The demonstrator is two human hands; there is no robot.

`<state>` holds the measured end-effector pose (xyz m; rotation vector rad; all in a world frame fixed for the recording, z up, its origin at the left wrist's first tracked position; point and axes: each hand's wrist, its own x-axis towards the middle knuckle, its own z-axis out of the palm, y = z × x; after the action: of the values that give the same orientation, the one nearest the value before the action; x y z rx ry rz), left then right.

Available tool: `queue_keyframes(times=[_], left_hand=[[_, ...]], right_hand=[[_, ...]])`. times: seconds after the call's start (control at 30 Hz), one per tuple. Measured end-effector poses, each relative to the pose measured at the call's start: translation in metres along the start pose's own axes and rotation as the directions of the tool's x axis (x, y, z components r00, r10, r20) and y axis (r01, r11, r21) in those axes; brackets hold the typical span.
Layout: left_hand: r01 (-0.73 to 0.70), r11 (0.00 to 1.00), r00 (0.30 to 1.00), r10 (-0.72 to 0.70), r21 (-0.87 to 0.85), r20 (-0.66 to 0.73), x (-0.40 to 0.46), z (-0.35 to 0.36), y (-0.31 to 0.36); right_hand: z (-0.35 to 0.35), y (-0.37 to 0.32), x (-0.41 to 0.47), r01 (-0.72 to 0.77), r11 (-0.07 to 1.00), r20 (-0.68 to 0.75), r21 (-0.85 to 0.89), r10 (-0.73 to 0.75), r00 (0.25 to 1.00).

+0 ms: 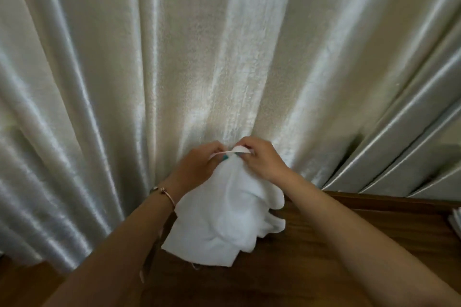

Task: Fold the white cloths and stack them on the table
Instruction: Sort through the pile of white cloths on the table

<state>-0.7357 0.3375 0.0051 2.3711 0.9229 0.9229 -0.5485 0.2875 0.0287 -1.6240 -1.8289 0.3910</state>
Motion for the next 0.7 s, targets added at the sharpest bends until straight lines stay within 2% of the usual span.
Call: queue_keyframes(times=[0.1,0.2,0.27,0.37,0.47,0.5,0.57,0.63,0.7], left_hand=[[-0.024,0.999,0.998,0.021,0.039,0.066,0.012,0.009,0.022],[0.008,0.999,0.998,-0.010,0.039,0.061,0.018,0.019,0.029],[0.071,0.997,0.997,-0.071,0.018,0.030,0.023,0.025,0.040],[0.143,0.986,0.988,-0.138,0.080,-0.068,0.032,0.028,0.056],[0.158,0.980,0.980,-0.140,0.124,-0.143,0.038,0.026,0.072],[0.156,0.978,0.984,-0.141,0.136,-0.114,0.038,0.025,0.077],[0.123,0.975,0.988,-0.137,0.186,0.067,0.037,0.026,0.085],[0.112,0.967,0.968,-0.158,0.227,0.195,0.036,0.031,0.087],[0.153,0.966,0.969,-0.188,0.206,0.162,0.039,0.039,0.090]], right_hand=[[-0.039,0.003,-0.016,-0.043,0.998,-0.091,0.042,0.046,0.995],[-0.067,0.004,-0.026,-0.089,0.989,-0.251,0.122,0.117,0.961],[-0.086,0.008,-0.033,-0.092,0.993,-0.312,0.077,0.112,0.944],[-0.103,0.016,-0.040,-0.099,0.993,-0.304,-0.061,0.076,0.950],[-0.113,0.029,-0.050,-0.205,0.969,-0.333,-0.139,0.149,0.931],[-0.116,0.033,-0.055,-0.252,0.943,-0.302,-0.219,0.180,0.936],[-0.127,0.042,-0.068,-0.317,0.886,-0.304,-0.339,0.216,0.928],[-0.144,0.049,-0.083,-0.377,0.873,-0.433,-0.310,0.223,0.873],[-0.162,0.054,-0.097,-0.429,0.872,-0.547,-0.238,0.244,0.801]])
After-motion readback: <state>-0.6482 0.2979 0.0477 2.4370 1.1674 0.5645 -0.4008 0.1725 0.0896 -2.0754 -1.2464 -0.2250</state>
